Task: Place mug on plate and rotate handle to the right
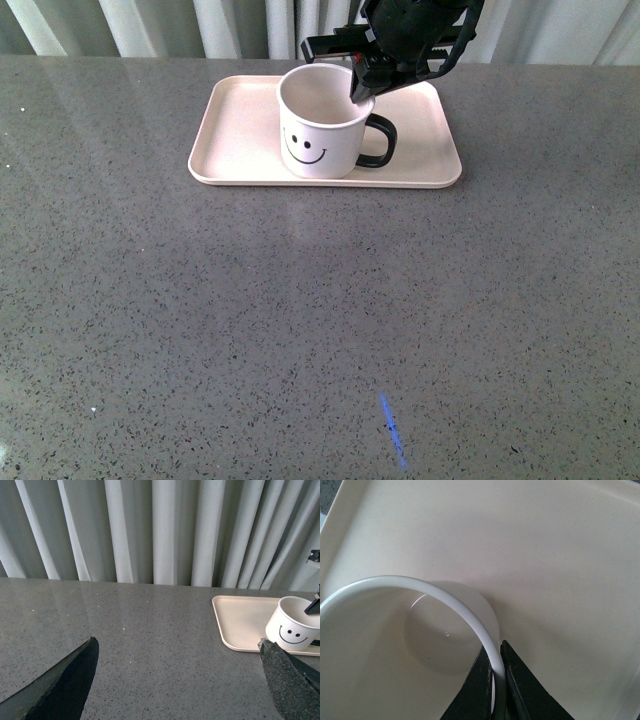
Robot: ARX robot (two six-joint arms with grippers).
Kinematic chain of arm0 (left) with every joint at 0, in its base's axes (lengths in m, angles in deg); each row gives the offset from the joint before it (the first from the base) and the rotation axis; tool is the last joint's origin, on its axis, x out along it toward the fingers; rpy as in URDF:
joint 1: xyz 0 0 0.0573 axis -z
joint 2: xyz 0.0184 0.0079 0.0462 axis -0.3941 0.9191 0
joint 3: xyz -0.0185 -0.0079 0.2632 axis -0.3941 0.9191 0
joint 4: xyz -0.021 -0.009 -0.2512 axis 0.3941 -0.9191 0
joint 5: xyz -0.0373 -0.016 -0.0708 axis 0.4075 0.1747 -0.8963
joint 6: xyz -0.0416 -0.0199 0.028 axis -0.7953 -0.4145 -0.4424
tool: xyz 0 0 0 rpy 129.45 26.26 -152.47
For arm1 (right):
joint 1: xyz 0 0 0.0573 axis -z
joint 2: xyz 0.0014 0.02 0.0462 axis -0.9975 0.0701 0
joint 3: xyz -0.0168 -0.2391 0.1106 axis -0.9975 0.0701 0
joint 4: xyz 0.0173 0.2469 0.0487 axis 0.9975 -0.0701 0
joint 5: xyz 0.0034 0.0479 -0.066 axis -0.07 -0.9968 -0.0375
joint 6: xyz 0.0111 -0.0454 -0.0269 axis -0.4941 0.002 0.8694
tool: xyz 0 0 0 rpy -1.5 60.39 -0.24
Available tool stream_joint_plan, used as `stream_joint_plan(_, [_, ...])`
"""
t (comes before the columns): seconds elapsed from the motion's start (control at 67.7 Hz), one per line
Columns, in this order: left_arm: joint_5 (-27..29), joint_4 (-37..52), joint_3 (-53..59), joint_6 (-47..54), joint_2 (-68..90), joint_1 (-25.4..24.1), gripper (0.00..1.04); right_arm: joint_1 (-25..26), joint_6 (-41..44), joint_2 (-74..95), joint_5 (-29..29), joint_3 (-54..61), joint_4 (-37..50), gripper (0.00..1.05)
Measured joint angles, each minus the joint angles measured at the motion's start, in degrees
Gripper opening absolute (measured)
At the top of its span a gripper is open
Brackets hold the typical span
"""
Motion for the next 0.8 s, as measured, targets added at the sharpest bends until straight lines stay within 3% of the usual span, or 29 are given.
stream_joint_plan(0.355, [0.0,0.0,0.0,0.0,0.0,0.0,0.96,2.0,3.1,0.0,-3.5,-7.0,-6.7,0.02])
stream_joint_plan(0.798, [0.0,0.0,0.0,0.0,0.0,0.0,0.95,7.3,28.5,4.5,-10.3,-17.2,-16.2,0.02])
